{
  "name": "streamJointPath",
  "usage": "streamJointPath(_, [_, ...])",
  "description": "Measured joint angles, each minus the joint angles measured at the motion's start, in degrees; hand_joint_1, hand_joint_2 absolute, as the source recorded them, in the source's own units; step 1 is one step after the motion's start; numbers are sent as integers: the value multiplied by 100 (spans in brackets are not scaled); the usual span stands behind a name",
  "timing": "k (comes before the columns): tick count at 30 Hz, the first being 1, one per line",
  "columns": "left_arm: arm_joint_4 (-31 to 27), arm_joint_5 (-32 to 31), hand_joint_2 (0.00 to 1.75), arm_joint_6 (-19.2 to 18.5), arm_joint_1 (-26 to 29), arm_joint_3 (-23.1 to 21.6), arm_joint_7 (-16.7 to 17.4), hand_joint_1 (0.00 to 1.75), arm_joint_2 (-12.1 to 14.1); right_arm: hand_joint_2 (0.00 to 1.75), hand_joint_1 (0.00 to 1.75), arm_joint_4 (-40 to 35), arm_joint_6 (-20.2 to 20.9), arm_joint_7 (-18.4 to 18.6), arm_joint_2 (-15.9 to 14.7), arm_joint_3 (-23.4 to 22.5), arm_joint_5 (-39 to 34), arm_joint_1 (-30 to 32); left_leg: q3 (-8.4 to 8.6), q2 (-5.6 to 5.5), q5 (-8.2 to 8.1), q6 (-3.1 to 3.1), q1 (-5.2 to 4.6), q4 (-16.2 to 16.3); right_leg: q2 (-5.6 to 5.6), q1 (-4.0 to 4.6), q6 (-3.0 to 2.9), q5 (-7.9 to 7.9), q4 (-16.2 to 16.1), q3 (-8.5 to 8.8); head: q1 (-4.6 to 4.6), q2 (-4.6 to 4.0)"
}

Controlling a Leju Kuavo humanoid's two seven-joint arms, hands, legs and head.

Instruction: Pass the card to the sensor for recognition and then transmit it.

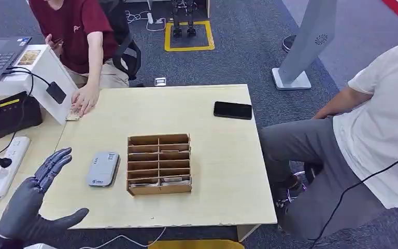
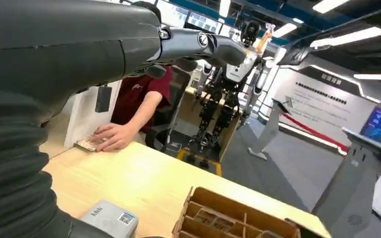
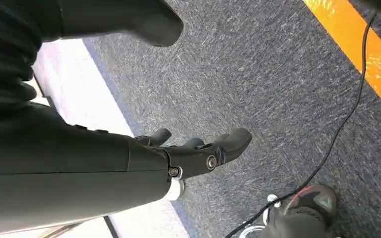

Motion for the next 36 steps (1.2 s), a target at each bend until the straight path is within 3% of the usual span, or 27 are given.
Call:
streamJointPath(3, [6, -625, 175, 24, 14, -13, 30, 0, -67, 175, 0, 0, -4, -35, 0, -2, 59, -9, 1, 0, 0, 0, 0, 1, 0, 0, 0, 0, -1, -1, 0, 0])
streamJointPath(8, [332, -1966, 175, 636, -228, -565, 522, 0, -157, 175, 0, -2, -33, -63, 2, -44, 76, -42, 2, -4, 0, 1, -3, 1, -3, -1, 1, 0, -3, 1, 0, 0])
streamJointPath(15, [638, -2128, 175, 789, -381, -1108, 632, 0, -203, 175, 0, -4, -53, -63, 4, -120, 74, -45, 3, -2, 0, 1, -3, 1, 0, -1, 0, 2, -3, 0, -2, 0])
streamJointPath(20, [1075, -3554, 175, 1488, -721, -1496, 1398, 0, -378, 175, 0, -4, -46, -35, 18, -142, 96, -47, 2, -11, 0, 1, -3, 2, -9, -2, 0, 2, -3, 2, -2, 0])
streamJointPath(22, [1339, -3959, 175, 1560, -934, -1702, 1654, 0, -512, 175, 0, -11, -24, -28, 33, -142, 96, -49, 3, -11, 0, 1, -3, 2, -10, -2, 0, 2, -3, 4, 0, 0])
streamJointPath(27, [1911, -4117, 175, 1574, -1234, -2042, 1755, 0, -662, 175, 0, -11, -39, -57, 59, -155, 129, -46, 6, -7, 2, 3, -4, 3, -5, -2, 0, 8, -3, 3, -2, 0])
streamJointPath(36, [2332, -4148, 175, 1574, -1333, -2219, 1853, 0, -778, 175, 0, -11, -57, -46, 81, -177, 181, -46, 5, -7, 2, 3, -3, 3, -5, -2, 0, 7, -3, 1, -2, 0])
